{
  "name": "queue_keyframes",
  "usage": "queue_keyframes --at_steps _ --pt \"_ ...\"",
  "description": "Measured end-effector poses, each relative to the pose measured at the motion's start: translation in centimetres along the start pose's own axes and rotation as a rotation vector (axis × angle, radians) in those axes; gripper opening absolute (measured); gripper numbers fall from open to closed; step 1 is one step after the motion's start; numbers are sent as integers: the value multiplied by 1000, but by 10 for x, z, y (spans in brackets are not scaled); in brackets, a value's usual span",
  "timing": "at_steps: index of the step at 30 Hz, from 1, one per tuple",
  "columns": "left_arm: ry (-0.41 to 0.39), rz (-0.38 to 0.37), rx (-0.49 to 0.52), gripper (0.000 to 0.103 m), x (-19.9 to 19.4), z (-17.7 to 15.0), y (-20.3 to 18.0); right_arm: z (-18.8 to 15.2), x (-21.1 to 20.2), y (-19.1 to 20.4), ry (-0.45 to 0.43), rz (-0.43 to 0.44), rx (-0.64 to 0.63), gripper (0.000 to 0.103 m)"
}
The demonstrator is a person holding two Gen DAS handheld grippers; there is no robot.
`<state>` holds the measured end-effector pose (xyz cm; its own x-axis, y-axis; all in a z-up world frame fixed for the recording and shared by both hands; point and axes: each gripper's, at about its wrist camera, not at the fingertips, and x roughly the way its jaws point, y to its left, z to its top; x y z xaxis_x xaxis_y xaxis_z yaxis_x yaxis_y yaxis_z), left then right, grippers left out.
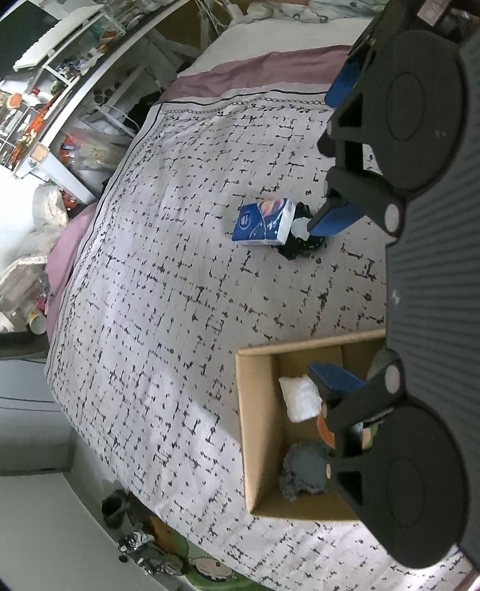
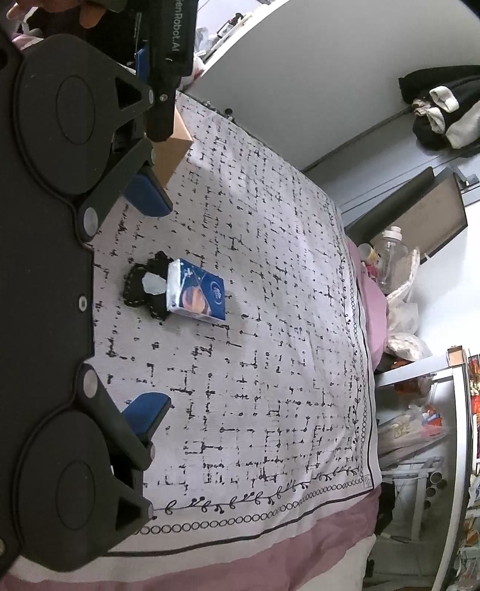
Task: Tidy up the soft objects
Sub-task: 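Move the left gripper to the blue tissue pack while the right approaches the black lace item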
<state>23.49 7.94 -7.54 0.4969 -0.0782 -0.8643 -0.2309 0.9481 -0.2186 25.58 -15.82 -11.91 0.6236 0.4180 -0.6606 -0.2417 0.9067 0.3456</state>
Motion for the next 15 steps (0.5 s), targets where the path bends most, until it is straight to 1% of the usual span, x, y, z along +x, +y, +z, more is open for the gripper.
queue_keyframes --at_steps 1,4,6,11,15 --pt "3 4 11 74 3 2 -4 -2 3 -4 -7 9 20 103" --pt "4 20 58 74 10 7 -14 -6 13 -12 -3 -3 45 103" --pt "7 23 73 74 16 10 -19 -5 15 -15 -17 11 61 103" --pt "30 22 69 74 31 19 -27 -2 23 -18 -27 36 86 103" --pt "47 18 57 74 42 25 -30 -3 35 -23 5 79 128 103"
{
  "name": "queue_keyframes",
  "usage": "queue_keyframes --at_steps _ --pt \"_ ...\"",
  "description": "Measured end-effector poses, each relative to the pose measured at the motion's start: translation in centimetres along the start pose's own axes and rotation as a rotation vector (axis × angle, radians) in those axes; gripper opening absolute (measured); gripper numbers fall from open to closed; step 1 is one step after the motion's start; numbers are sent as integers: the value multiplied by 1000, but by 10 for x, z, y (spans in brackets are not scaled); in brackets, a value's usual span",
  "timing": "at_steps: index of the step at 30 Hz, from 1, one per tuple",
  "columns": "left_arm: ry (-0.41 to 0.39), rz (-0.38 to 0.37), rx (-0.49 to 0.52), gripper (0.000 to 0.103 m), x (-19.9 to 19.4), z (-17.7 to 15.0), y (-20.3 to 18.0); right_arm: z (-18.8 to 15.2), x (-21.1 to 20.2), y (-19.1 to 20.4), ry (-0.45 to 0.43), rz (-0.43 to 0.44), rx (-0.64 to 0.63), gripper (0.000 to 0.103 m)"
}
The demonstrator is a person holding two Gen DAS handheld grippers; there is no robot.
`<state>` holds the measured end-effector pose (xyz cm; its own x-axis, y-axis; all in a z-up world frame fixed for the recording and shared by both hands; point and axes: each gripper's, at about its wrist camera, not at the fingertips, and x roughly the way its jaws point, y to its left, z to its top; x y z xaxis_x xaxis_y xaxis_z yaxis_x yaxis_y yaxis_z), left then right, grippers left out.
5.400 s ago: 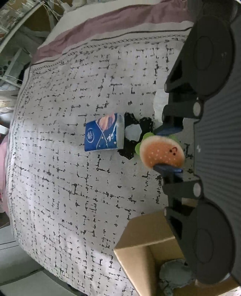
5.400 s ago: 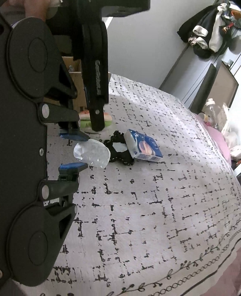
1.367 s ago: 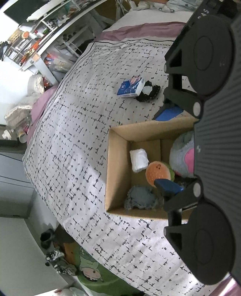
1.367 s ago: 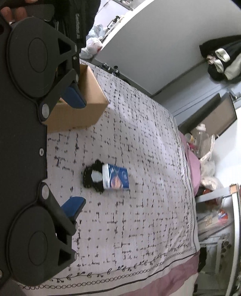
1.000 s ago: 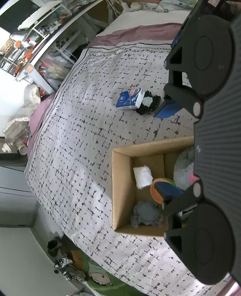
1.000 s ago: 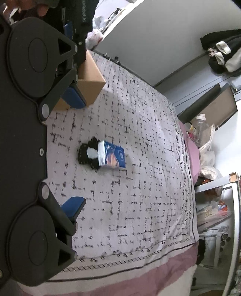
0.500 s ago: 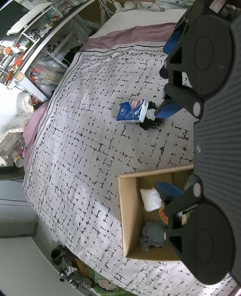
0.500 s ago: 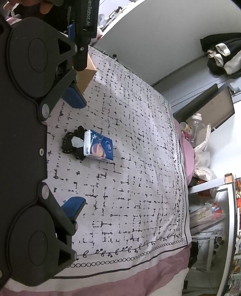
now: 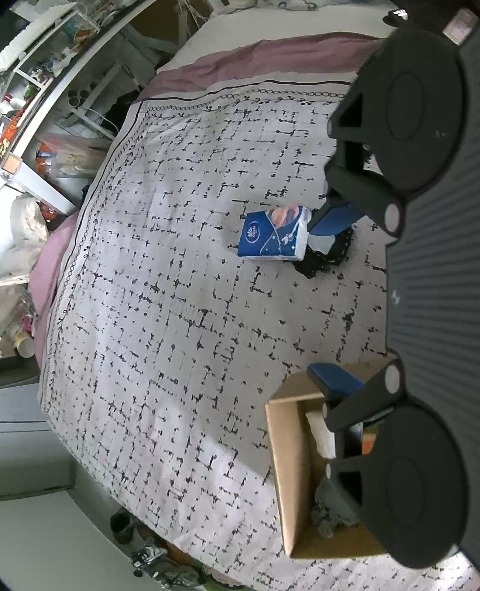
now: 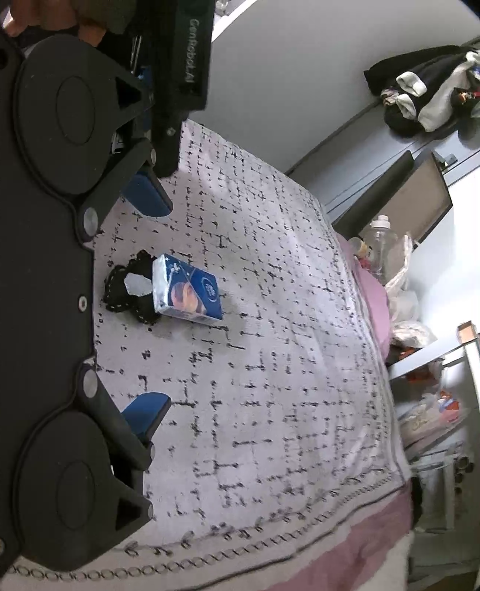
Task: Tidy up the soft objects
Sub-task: 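Move the left gripper to the blue tissue pack while the right approaches the black lace item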
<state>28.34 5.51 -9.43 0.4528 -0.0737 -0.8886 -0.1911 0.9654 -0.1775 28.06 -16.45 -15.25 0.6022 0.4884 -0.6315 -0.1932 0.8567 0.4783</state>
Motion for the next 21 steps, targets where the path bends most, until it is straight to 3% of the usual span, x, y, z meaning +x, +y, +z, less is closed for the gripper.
queue_keyframes --at_steps 7,12,15,21 --pt "30 -14 -28 74 22 11 -1 -4 26 -3 83 52 26 101" --pt "39 -31 -45 74 32 14 -2 -6 42 -4 131 76 40 80" --pt "42 -44 -66 74 39 15 -2 -9 55 -5 168 78 56 72" --pt "61 -67 -92 74 54 17 -5 -9 63 -7 174 74 44 66"
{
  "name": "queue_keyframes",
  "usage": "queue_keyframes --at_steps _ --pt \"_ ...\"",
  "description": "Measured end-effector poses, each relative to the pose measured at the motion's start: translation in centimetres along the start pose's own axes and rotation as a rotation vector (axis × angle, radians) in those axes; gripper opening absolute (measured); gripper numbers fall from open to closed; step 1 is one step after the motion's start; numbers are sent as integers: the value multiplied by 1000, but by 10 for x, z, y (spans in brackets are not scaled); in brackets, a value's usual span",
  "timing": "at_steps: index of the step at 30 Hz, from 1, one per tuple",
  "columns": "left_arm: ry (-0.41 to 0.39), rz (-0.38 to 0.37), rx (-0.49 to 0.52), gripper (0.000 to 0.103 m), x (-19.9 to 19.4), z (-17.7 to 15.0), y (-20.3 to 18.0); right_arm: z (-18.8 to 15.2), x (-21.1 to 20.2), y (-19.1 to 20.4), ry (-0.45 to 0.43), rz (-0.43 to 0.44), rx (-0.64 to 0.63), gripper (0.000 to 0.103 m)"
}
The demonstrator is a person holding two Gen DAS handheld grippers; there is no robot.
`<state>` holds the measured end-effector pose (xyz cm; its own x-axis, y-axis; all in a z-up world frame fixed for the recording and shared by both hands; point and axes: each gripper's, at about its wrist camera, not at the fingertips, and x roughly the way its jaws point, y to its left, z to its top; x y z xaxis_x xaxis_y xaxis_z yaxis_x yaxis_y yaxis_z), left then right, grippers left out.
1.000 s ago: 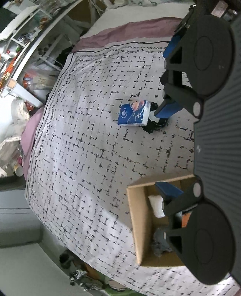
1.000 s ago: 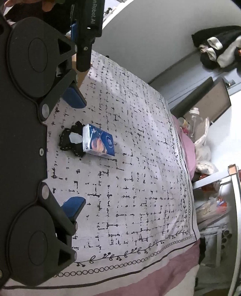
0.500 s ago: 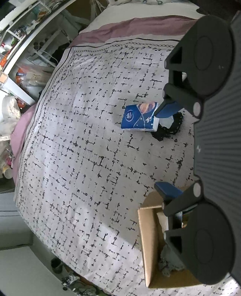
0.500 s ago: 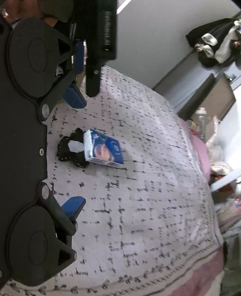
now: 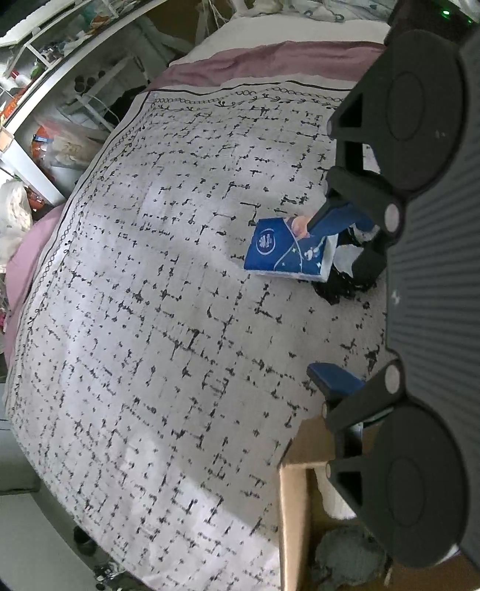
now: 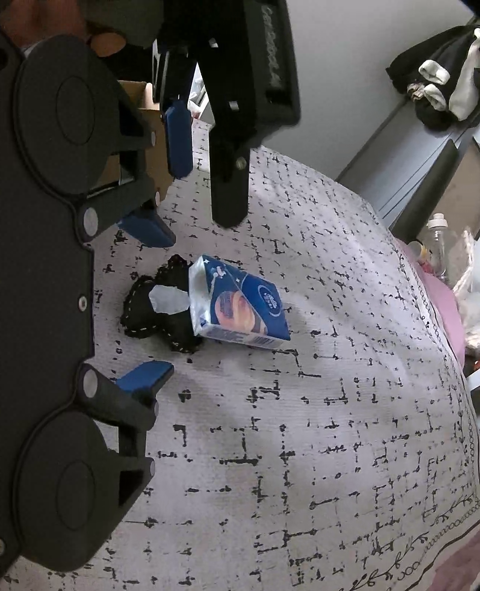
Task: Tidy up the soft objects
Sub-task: 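Move the left gripper to the blue tissue pack while the right approaches the black lace item, then grasp the blue tissue pack with the left gripper while the right grasps the black lace item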
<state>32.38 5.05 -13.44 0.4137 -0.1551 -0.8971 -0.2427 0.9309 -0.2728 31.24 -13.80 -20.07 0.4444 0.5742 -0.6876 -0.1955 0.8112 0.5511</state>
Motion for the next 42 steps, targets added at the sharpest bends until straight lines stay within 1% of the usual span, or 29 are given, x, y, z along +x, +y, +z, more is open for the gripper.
queue_keyframes --at_steps 1,4,6,9,12,13,15,16,18,20,22,24,26,27,29,31,32,33,35,38,39,40,42 --pt "3 -5 -2 74 3 0 -1 0 0 0 1 -6 -6 65" --pt "14 -11 0 74 15 2 -7 1 2 1 -2 -24 -31 53" --pt "21 -14 6 74 23 2 -12 2 5 -1 0 -34 -35 37" --pt "29 -17 12 74 34 1 -20 2 3 -6 4 -24 -32 29" --pt "38 -21 22 74 45 0 -28 0 1 -9 12 -10 -32 24" --pt "43 -20 29 74 49 -1 -31 0 1 -10 14 -6 -31 23" --pt "52 -13 48 74 58 -2 -38 0 -1 -12 18 0 -25 17" --pt "56 -9 56 74 62 -3 -40 0 -2 -14 19 2 -20 16" --pt "69 1 66 74 70 -4 -44 0 -4 -18 22 -1 -9 9" --pt "65 15 79 74 75 -6 -47 0 -5 -22 29 -13 -1 0" --pt "44 26 95 74 75 -7 -50 -1 -7 -24 33 -9 15 0" --pt "27 25 90 68 73 -8 -48 -1 -10 -23 32 6 24 0" --pt "15 23 87 51 69 -8 -45 -1 -12 -23 25 28 32 0" --pt "13 22 89 51 66 -8 -43 -1 -13 -23 24 36 42 5" --pt "-6 24 93 50 60 -8 -41 0 -14 -25 27 46 64 7" --pt "-23 26 94 50 53 -7 -39 1 -15 -26 30 60 80 15" --pt "-32 24 90 50 49 -7 -38 1 -15 -25 28 67 82 27" --pt "-38 24 89 50 45 -7 -36 1 -16 -23 22 74 78 36" --pt "-44 29 89 50 40 -6 -34 1 -16 -19 12 83 59 42" --pt "-42 28 64 50 38 -6 -27 2 -13 -15 13 94 50 43" --pt "-40 18 48 50 37 -5 -24 3 -10 -14 14 99 50 45" --pt "-33 3 37 50 37 -5 -22 6 -6 -14 17 102 49 48" --pt "-7 -28 24 50 40 -6 -20 6 -4 -11 19 102 36 57"
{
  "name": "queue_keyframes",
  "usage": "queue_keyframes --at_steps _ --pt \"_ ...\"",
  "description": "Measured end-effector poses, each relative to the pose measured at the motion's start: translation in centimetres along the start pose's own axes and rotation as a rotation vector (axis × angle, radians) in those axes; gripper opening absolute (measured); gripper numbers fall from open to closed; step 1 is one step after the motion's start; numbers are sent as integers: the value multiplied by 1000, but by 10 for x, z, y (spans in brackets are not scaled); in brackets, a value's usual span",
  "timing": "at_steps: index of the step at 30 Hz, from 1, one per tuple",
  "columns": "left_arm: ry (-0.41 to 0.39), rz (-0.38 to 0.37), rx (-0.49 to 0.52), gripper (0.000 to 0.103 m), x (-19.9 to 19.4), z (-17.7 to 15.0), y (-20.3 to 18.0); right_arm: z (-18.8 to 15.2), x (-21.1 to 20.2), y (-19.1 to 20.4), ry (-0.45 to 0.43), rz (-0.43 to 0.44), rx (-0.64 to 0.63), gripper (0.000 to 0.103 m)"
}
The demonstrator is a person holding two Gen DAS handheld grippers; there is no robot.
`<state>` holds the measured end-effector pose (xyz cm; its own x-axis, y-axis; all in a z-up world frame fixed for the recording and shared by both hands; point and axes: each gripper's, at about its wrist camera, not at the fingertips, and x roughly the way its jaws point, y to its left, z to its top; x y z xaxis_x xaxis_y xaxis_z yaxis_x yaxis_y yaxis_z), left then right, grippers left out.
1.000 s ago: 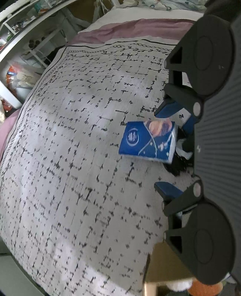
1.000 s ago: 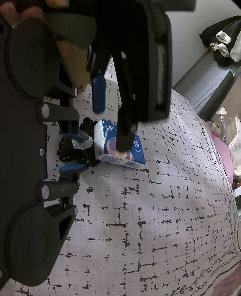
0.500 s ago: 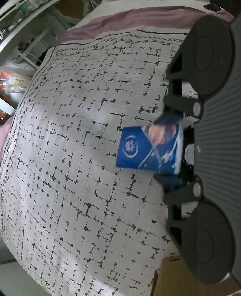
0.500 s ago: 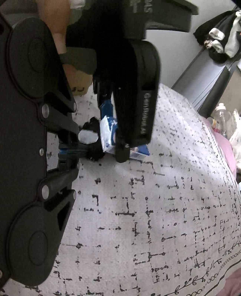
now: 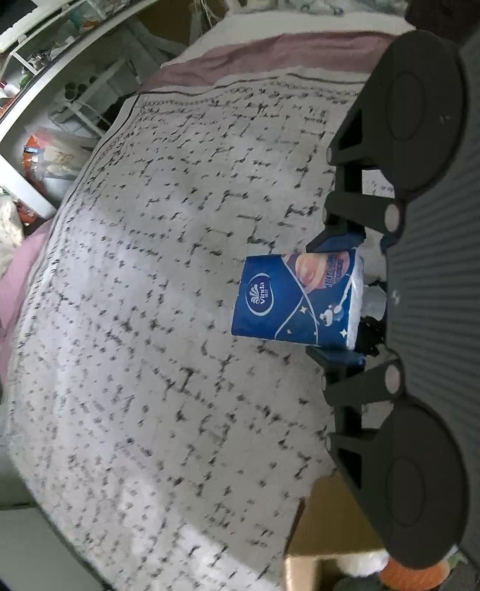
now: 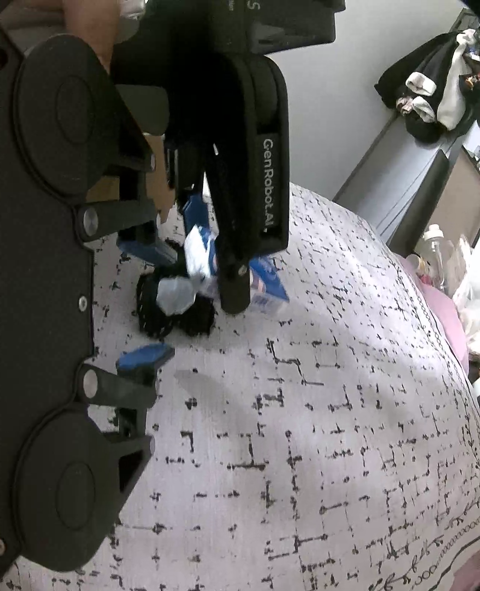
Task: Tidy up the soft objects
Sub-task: 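Grasp the blue tissue pack with the left gripper while the right grasps the black lace item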
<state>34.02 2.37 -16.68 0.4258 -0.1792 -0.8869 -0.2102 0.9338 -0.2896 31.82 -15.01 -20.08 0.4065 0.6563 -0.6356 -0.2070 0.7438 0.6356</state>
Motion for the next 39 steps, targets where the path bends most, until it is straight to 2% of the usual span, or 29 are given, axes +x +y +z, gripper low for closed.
queue_keyframes --at_steps 3,7,10,14,18,22,24,26,29,35,39 --pt "25 -38 -23 50 2 -1 1 -1 5 3 19 -27 -17 66" --pt "60 -75 -30 50 5 -4 -1 -1 12 2 22 -38 -27 66" --pt "64 -73 -28 51 6 -5 -2 -3 14 5 26 -69 -69 60" --pt "62 -59 -32 51 6 -4 -2 -9 18 10 24 -139 -145 30" --pt "44 -38 -12 51 1 -4 -5 -10 19 9 19 -147 -160 23" --pt "24 -21 9 50 -7 -4 -6 -13 15 7 19 -142 -148 21" --pt "14 -23 15 45 -14 -5 -7 -13 11 6 21 -140 -140 20" --pt "11 -28 16 34 -20 -5 -7 -14 3 6 19 -144 -133 20" --pt "4 -32 19 33 -26 -6 -8 -15 -6 7 11 -150 -118 20" --pt "72 -10 2 47 -8 -7 -12 -19 -14 0 19 -179 -59 20" --pt "83 -17 10 55 0 -12 -20 -18 -19 -7 5 -205 -32 20"
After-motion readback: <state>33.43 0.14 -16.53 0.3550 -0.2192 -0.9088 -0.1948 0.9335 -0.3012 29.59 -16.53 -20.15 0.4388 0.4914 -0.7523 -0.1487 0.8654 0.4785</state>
